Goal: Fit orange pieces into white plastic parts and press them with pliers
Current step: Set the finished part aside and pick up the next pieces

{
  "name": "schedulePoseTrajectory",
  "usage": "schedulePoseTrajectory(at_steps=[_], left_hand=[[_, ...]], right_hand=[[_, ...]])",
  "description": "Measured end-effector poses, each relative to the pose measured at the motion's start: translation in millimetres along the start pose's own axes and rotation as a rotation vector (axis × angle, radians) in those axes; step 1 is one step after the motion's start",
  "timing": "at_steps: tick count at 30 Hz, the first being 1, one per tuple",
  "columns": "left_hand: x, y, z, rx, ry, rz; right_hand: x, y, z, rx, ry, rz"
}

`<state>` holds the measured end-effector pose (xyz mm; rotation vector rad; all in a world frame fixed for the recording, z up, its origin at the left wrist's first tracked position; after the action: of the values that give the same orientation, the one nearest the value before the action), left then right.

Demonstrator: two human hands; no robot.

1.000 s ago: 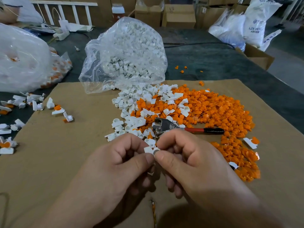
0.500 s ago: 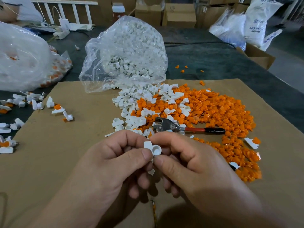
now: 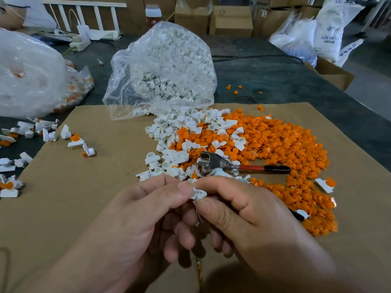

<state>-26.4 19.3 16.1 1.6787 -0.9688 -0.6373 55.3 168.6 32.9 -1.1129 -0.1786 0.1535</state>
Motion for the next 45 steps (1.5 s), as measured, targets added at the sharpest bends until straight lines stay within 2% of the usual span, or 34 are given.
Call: schedulePoseTrajectory(at_steps=[8,15,19,25,27,31,33,36,39,45], left_hand=[[0.4,-8.6,9.2,0.033,-0.069,0.044],[-0.8,-9.3,6.0,-0.007,0.03,-0.008],[3.4,-16.2,13.5,-0.506,0.15,-0.188],[8.2,-24.6,20.5,-0.648,0.16,-0.28],[8.8,-24.0,18.3,-0.671,0.163,-0.296],[7.5,-22.1,18.7,-0.639,0.165,-0.293],[6.6,-20.8,18.6,-0.581,0.155,-0.285],[6.3,-18.9,17.1,-0.523,0.153,-0.255],[4.3,-15.1,13.8,-0.46,0.163,-0.242],[-2.6,-6.1,-0.8,0.049,0.145,-0.131]], right_hand=[[-0.2,-1.1,0.5,0.07,-0.01,0.023],[-0.2,-0.7,0.4,0.09,0.018,0.023],[1.5,-0.5,-0.6,0.123,0.046,0.019],[1.4,-0.8,-1.1,0.18,0.087,0.037],[1.6,0.1,1.2,0.265,0.159,0.058],[4.1,4.1,11.2,0.482,0.348,0.059],[5.0,4.7,15.3,0.612,0.376,0.003],[2.3,3.2,13.9,0.816,0.263,-0.095],[1.0,4.3,10.1,0.891,0.17,-0.173],[-3.6,4.6,2.4,0.972,0.036,-0.257]])
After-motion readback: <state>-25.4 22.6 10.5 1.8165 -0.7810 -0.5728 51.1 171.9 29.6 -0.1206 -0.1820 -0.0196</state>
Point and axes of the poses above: each hand's wrist, its own x-axis away from the middle knuckle, its own z-axis out of the back of the hand, y = z × x, the point moved 2 cm from there along -x, towards the middle knuckle, and after that the axes turned 13 degrees about -y, right-handed, at the moved point
